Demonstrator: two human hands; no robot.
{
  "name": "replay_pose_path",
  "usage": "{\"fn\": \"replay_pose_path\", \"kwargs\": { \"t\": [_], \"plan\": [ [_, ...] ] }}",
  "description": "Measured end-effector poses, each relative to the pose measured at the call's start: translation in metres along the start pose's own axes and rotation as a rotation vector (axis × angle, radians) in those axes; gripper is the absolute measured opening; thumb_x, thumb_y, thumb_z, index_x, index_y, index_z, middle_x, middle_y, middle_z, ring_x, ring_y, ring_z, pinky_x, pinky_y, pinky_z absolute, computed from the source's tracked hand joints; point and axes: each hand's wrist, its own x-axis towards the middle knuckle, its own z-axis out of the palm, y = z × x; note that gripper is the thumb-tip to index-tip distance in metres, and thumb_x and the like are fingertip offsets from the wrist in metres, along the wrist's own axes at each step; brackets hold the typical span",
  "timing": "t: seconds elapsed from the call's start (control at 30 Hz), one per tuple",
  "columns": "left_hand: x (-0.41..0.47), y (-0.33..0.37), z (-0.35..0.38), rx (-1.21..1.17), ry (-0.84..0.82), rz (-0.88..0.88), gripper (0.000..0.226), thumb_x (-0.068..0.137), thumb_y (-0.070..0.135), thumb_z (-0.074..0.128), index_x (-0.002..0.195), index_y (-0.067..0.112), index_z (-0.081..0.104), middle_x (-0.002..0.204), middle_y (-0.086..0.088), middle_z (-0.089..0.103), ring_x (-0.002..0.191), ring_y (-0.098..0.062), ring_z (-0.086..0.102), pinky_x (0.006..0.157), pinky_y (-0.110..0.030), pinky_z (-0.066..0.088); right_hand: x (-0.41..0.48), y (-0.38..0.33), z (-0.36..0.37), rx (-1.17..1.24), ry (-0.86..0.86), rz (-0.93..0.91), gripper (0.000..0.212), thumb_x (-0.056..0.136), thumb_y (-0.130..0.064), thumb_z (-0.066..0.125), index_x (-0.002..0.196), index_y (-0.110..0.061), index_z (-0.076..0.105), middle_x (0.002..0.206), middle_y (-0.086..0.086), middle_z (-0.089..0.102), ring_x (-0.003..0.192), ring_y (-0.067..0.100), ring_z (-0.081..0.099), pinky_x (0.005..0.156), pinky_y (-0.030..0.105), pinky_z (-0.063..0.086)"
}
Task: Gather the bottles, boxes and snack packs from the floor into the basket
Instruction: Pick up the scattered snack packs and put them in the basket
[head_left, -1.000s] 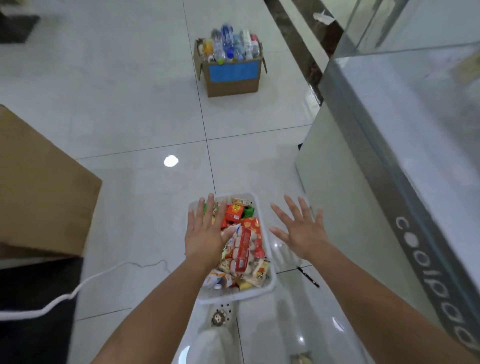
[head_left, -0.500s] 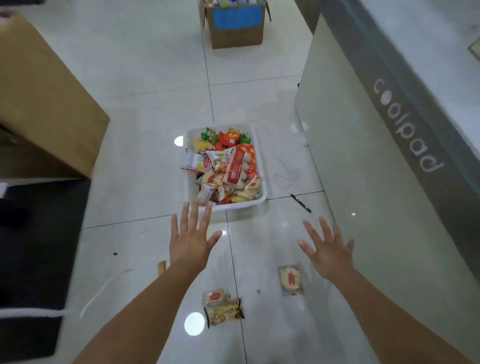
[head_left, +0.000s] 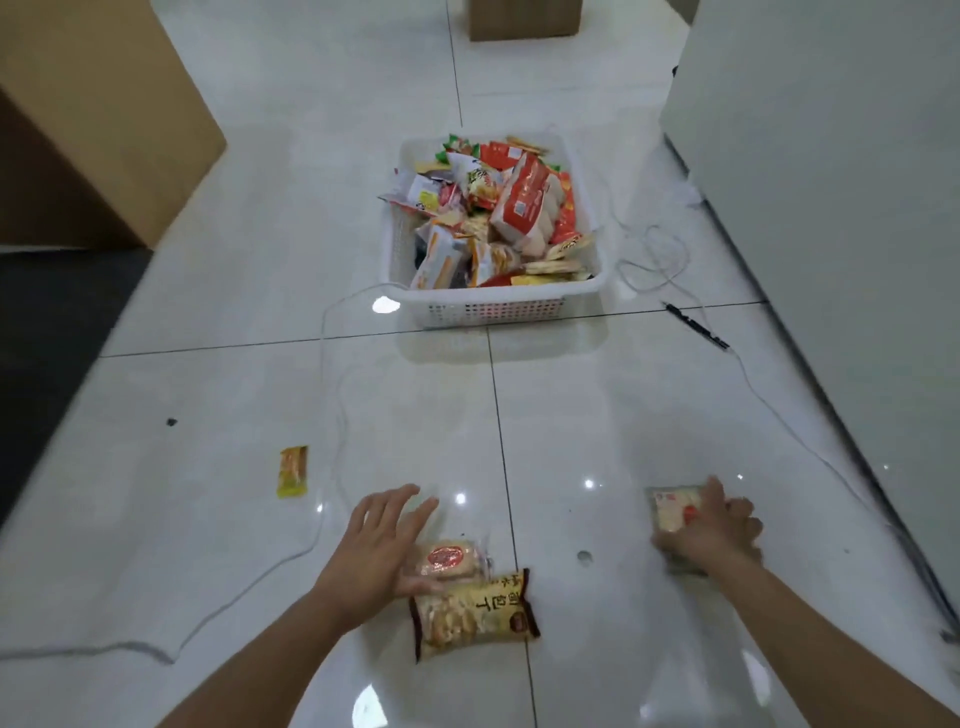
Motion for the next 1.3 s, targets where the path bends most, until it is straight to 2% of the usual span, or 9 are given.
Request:
{"fn": "replay_pose_path", "kwargs": {
  "t": [0.13, 0.23, 0.33, 0.47, 0.6, 0.73, 0.87, 1.07, 1.3],
  "plan": [
    [-0.013, 0.024, -0.009, -0.128, -0.008, 0.11, 0.067, 0.061, 0.078, 0.053, 0.108, 0.03, 0.049, 0.102, 0.007, 0.05, 0.088, -0.008, 0.043, 0.075, -0.019, 0.041, -0.019, 0.021, -0.007, -0.069, 0.015, 0.049, 0.094, 0.058, -0.036, 0.082, 0.131, -0.016, 0.027, 0.129, 0.017, 0.041, 0.121, 0.035, 0.037, 0.093, 0.04, 0.039],
    [-0.012, 0.037, -0.013, -0.106, -0.162, 0.12, 0.065, 0.073, 0.049, 0.066, 0.129, 0.022, 0.044, 0.126, 0.0, 0.051, 0.112, -0.019, 0.046, 0.091, -0.029, 0.036, -0.039, 0.021, 0.001, 0.006, -0.013, -0.053, 0.067, 0.066, -0.023, 0.077, 0.118, -0.013, 0.036, 0.115, 0.017, 0.057, 0.103, 0.033, 0.056, 0.084, 0.035, 0.048],
    [0.001, 0.049, -0.006, -0.074, -0.272, 0.063, 0.063, 0.079, 0.039, 0.066, 0.134, 0.019, 0.043, 0.134, -0.003, 0.048, 0.121, -0.023, 0.046, 0.099, -0.035, 0.036, -0.044, 0.003, 0.004, 0.154, -0.089, -0.165, 0.076, 0.067, -0.011, 0.078, 0.128, -0.015, 0.033, 0.114, 0.015, 0.06, 0.089, 0.027, 0.057, 0.079, 0.031, 0.047],
    [0.01, 0.054, -0.002, -0.174, -0.329, -0.024, 0.06, 0.082, 0.034, 0.063, 0.135, 0.016, 0.042, 0.134, -0.006, 0.048, 0.12, -0.025, 0.048, 0.097, -0.035, 0.042, -0.039, -0.01, 0.0, 0.356, -0.183, -0.221, 0.089, 0.064, -0.005, 0.081, 0.134, -0.029, 0.032, 0.108, 0.012, 0.057, 0.093, 0.028, 0.059, 0.072, 0.033, 0.049],
    [0.014, 0.05, -0.028, -0.481, -0.388, -0.178, 0.035, 0.089, 0.03, 0.056, 0.112, 0.013, 0.036, 0.114, -0.01, 0.054, 0.102, -0.026, 0.055, 0.077, -0.032, 0.042, -0.039, -0.018, -0.017, 0.74, -0.165, -0.057, 0.052, 0.071, -0.01, 0.08, 0.116, 0.002, 0.057, 0.097, 0.015, 0.062, 0.074, 0.025, 0.061, 0.059, 0.03, 0.052],
    [0.048, 0.032, -0.073, -0.848, -0.29, -0.289, 0.031, 0.095, 0.03, 0.051, 0.105, 0.011, 0.028, 0.099, -0.012, 0.056, 0.066, -0.022, 0.054, 0.05, -0.028, 0.045, -0.026, -0.048, -0.045, 1.085, -0.194, -0.056, 0.03, 0.089, -0.021, 0.062, 0.111, -0.007, 0.046, 0.083, 0.011, 0.059, 0.056, 0.021, 0.062, 0.043, 0.029, 0.054],
    [0.084, 0.013, -0.127, -1.116, -0.021, -0.391, 0.034, 0.095, 0.034, 0.051, 0.113, 0.01, 0.035, 0.09, -0.01, 0.057, 0.059, -0.016, 0.047, 0.048, -0.024, 0.039, -0.011, -0.078, -0.073, 1.099, -0.261, -0.08, 0.029, 0.091, -0.024, 0.06, 0.114, -0.013, 0.047, 0.079, 0.011, 0.06, 0.037, 0.017, 0.062, 0.033, 0.015, 0.041],
    [0.121, -0.02, -0.171, -1.365, 0.237, -0.588, 0.024, 0.094, 0.027, 0.055, 0.105, 0.013, 0.04, 0.083, -0.01, 0.056, 0.057, -0.016, 0.042, 0.049, -0.025, 0.036, -0.003, -0.139, -0.114, 0.979, -0.478, -0.17, 0.033, 0.087, 0.007, 0.056, 0.119, 0.002, 0.048, 0.088, 0.015, 0.058, 0.068, 0.021, 0.057, 0.046, 0.018, 0.054],
    [0.19, -0.059, -0.226, -1.515, 0.361, -0.641, 0.023, 0.09, 0.028, 0.062, 0.097, 0.008, 0.05, 0.074, -0.01, 0.057, 0.048, -0.011, 0.041, 0.042, -0.02, 0.032, 0.012, -0.261, -0.157, 1.037, -0.426, -0.347, 0.032, 0.087, 0.006, 0.057, 0.118, 0.002, 0.052, 0.101, 0.016, 0.059, 0.07, 0.018, 0.058, 0.045, 0.016, 0.052]
  ]
}}
